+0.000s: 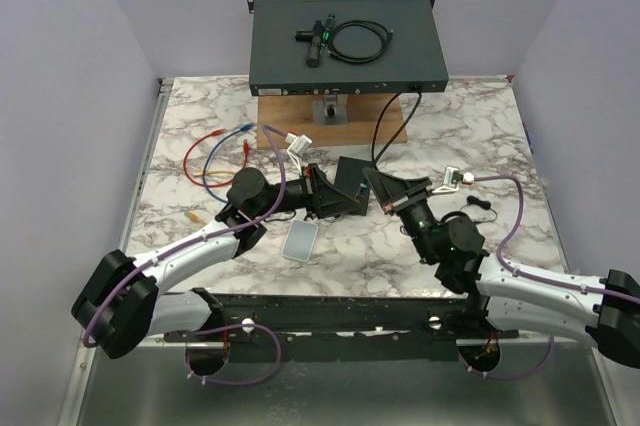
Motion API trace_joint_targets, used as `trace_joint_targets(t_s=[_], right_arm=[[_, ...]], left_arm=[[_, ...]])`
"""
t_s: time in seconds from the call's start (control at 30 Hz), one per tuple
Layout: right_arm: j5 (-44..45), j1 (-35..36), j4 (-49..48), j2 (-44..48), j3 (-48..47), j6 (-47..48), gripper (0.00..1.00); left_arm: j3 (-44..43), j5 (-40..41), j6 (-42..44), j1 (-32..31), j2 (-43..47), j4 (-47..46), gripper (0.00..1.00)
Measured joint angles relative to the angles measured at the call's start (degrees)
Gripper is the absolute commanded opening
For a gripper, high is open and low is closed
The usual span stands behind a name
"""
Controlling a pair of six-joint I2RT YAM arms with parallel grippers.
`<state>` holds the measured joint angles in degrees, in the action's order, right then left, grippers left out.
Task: Insert the plug into the switch port
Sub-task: Pick up the connector from the center of the board.
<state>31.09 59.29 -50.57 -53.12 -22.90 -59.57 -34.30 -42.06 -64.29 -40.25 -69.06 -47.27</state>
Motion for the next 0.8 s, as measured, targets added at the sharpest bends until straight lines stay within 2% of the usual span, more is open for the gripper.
trace_joint_targets(t_s=[0.03, 0.17, 0.23, 0.4, 0.57, 0.7, 0.8], right_arm=[[0.0, 0.0, 0.1, 0.0, -0.1, 0.0, 0.06], [-0.8, 0.0, 0.8, 0.5, -0.3, 0.7, 0.39], [-2.3, 0.0, 2.9, 1.6, -0.9, 2.2, 0.47], [-5.1, 0.0, 12.9, 8.9, -2.4, 8.5, 0.54], [-7.5, 0.0, 27.2, 17.4, -7.3, 18.7, 0.57], [-13.0, 0.0, 38.9, 19.3, -14.9, 29.6, 0.62], [-18.3, 0.0, 47.7, 17.0, -20.4, 37.1, 0.63]], left_arm=[[0.0, 0.0, 0.0, 0.0, 0.0, 0.0, 0.00], [-0.5, 0.0, 0.5, 0.0, 0.1, 0.8, 0.00], [-0.8, -0.1, 1.1, 0.0, 0.4, 2.3, 0.00], [-1.1, -0.1, 3.7, 0.0, 2.8, 7.8, 0.00], [-3.3, -0.1, 7.5, -0.1, 6.3, 18.4, 0.00], [-6.2, 0.1, 11.7, -0.1, 8.4, 28.7, 0.00], [-8.7, 0.5, 15.2, -0.1, 9.8, 36.4, 0.00]])
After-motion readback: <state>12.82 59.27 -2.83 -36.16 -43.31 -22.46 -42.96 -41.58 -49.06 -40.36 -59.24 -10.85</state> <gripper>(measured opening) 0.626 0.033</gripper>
